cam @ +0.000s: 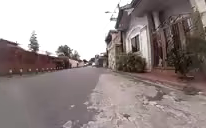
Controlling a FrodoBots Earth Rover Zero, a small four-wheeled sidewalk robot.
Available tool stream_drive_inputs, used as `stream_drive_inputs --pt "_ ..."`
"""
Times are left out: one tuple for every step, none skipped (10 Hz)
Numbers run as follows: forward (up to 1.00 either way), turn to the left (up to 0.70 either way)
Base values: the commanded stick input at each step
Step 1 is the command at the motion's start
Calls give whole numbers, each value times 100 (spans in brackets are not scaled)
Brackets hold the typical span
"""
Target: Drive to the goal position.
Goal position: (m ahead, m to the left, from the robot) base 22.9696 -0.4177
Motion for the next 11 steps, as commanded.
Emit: stream_drive_inputs --pt "70 0" --pt "70 0" --pt "70 0" --pt "70 0" --pt "70 0" --pt "70 20" --pt "70 35" --pt "70 35" --pt "70 35" --pt "70 3" --pt "70 0"
